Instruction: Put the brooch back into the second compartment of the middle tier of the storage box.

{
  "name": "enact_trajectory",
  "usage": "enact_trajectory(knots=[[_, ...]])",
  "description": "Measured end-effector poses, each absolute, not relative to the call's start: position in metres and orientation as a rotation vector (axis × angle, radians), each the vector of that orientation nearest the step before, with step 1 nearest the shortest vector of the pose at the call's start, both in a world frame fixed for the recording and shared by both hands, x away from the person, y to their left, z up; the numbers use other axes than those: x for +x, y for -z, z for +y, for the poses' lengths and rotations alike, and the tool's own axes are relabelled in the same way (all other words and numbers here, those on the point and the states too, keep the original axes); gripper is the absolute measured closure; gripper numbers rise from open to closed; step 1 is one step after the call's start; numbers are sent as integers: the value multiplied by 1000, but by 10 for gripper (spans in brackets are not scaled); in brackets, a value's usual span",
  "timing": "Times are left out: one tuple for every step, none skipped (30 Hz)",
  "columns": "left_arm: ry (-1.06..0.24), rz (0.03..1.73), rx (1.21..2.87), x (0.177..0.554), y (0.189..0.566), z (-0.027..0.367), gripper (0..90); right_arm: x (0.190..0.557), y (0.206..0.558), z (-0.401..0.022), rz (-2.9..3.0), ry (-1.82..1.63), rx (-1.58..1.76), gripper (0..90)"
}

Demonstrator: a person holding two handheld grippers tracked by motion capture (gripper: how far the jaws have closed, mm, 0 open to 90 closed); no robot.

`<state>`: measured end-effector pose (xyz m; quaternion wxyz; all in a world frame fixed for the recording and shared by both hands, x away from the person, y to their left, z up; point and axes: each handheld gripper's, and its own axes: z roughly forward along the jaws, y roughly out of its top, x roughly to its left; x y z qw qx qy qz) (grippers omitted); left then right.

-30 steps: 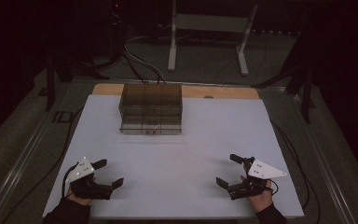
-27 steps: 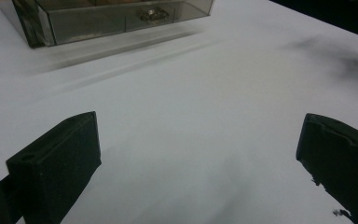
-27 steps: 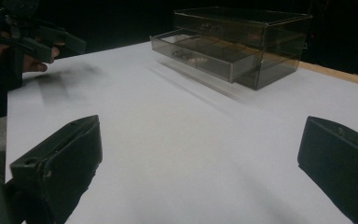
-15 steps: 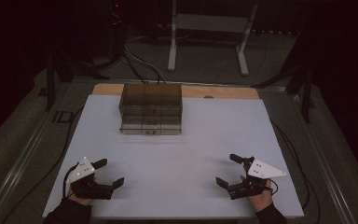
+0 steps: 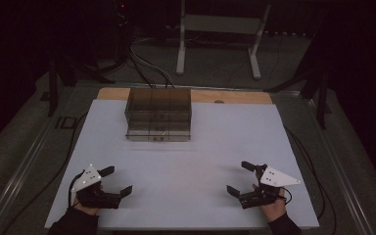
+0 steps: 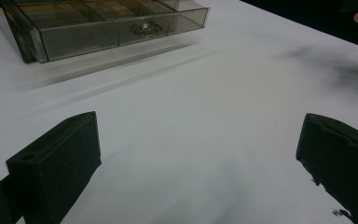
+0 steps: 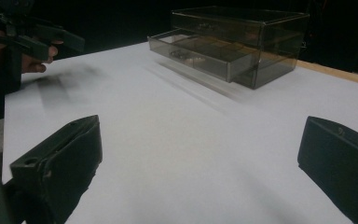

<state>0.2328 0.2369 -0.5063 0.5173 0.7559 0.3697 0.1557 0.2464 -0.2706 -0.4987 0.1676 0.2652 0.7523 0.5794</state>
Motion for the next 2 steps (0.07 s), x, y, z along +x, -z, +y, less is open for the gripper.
enact_trajectory(knots=[[-373, 887, 1813, 233, 506, 237, 4, 247, 499, -271, 2140, -1649, 755, 0], [-374, 888, 1814, 233, 506, 237, 4, 247, 499, -271, 2138, -1650, 756, 0]])
